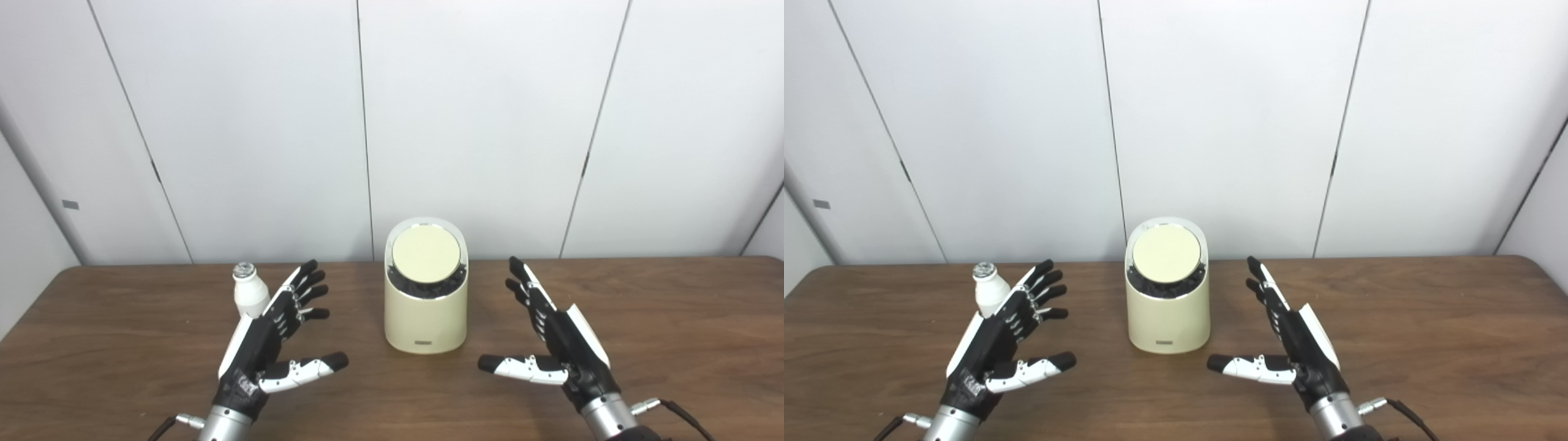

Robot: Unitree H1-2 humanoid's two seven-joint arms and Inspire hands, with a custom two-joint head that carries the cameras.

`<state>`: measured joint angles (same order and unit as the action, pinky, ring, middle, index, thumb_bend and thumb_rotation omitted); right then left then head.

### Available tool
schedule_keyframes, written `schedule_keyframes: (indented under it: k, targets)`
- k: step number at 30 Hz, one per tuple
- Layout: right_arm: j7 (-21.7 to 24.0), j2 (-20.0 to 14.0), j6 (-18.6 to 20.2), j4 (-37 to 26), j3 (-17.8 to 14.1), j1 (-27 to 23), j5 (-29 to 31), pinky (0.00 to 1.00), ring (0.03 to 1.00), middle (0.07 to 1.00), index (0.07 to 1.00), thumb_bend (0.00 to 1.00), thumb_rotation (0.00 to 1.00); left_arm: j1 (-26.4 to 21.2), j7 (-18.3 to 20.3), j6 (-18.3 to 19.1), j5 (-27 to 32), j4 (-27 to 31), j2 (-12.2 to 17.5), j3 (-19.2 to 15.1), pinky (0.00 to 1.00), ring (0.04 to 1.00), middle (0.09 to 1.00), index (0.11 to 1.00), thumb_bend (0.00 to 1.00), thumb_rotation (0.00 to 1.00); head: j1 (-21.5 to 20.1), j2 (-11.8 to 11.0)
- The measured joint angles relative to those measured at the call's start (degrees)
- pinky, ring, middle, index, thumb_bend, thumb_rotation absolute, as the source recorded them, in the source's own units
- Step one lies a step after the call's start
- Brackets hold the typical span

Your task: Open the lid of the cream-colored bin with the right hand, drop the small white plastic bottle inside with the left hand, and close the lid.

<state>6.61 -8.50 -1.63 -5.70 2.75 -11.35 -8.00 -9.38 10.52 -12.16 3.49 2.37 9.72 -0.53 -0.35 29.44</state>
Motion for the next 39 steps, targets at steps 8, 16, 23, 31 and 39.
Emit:
schedule_keyframes:
  k: [8,16,23,31,39]
  targets:
    - [0.0,0.0,-0.1,0.0,0.0,0.0,0.0,0.98,0.957,1.000,1.000,0.95,0.34,0.0,0.0,0.0,0.0,0.0,0.0,0.0,0.77,0.881,0.923,0.967,0.87,0.23,0.1,0.1]
    - [0.0,0.1,-0.1,0.1,0.1,0.0,-0.2,0.97,0.951,1.000,1.000,0.94,0.33,0.0,-0.1,0.0,-0.2,0.0,0.0,0.0,0.75,0.868,0.912,0.964,0.89,0.25,0.4,-0.4]
    - [-2.7,2.2,0.1,0.8,0.1,-1.0,-2.9,0.91,0.944,0.985,1.000,0.87,0.39,-0.2,0.1,-0.3,-0.1,-1.1,0.0,0.1,0.77,0.887,0.932,0.969,0.87,0.24,0.2,-1.1]
    - [-4.1,2.5,3.4,1.2,0.4,-7.6,-7.2,0.92,0.969,0.988,1.000,0.84,0.35,-0.8,0.0,-2.2,-0.2,-2.2,0.0,0.2,0.76,0.878,0.920,0.972,0.86,0.24,-0.1,-1.7]
    - [-4.8,3.5,10.1,1.2,1.4,-13.5,-11.4,0.94,0.962,0.964,0.985,0.87,0.31,-1.2,0.0,-2.2,-0.3,-2.6,0.0,0.3,0.75,0.870,0.922,0.970,0.87,0.24,-0.4,-1.6]
